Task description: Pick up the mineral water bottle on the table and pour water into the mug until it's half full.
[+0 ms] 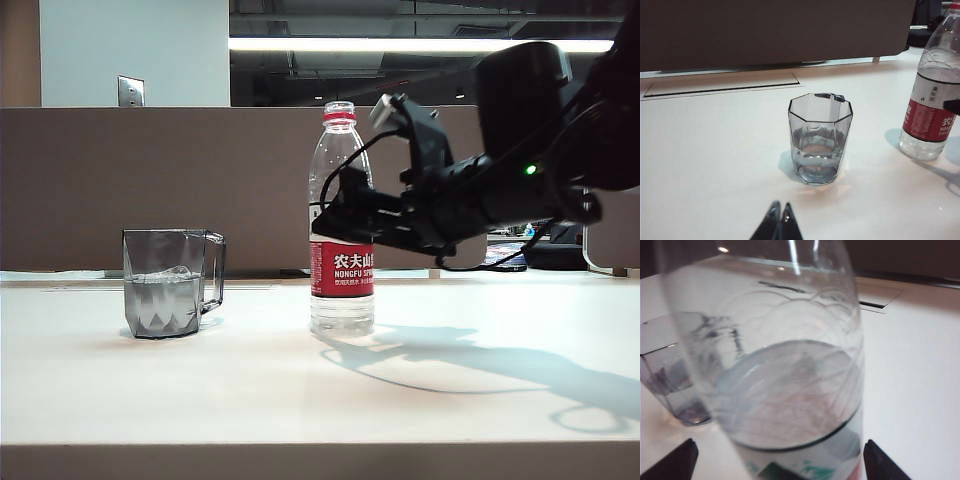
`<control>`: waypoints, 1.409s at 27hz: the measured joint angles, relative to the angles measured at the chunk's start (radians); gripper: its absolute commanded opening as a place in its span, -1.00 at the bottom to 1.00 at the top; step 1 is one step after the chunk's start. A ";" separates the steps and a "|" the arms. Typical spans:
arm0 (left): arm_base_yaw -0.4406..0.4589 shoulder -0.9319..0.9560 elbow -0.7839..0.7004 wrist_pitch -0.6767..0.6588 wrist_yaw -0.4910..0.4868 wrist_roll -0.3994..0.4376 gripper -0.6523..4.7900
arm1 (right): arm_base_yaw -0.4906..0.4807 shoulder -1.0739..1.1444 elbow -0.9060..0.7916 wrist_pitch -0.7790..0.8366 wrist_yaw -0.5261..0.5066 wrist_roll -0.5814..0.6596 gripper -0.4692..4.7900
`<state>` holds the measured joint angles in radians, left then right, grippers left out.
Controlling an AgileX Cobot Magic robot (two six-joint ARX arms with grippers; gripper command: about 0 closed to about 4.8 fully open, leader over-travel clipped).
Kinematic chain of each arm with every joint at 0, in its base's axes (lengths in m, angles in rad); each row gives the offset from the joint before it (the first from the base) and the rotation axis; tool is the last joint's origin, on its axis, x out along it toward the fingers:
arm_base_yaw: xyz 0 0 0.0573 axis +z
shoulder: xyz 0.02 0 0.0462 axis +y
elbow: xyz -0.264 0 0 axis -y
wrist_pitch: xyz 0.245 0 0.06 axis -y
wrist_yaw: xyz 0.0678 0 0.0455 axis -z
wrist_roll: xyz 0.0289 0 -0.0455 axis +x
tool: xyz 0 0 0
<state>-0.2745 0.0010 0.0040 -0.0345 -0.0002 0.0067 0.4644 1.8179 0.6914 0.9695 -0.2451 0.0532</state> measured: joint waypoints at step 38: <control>0.297 0.000 0.000 0.000 0.000 0.000 -0.78 | 0.048 -0.639 -0.493 0.004 -0.156 0.186 -0.84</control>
<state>0.0227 0.0013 0.0040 -0.0345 -0.0002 0.0067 0.5125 1.1786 0.1986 0.9733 -0.4011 0.2394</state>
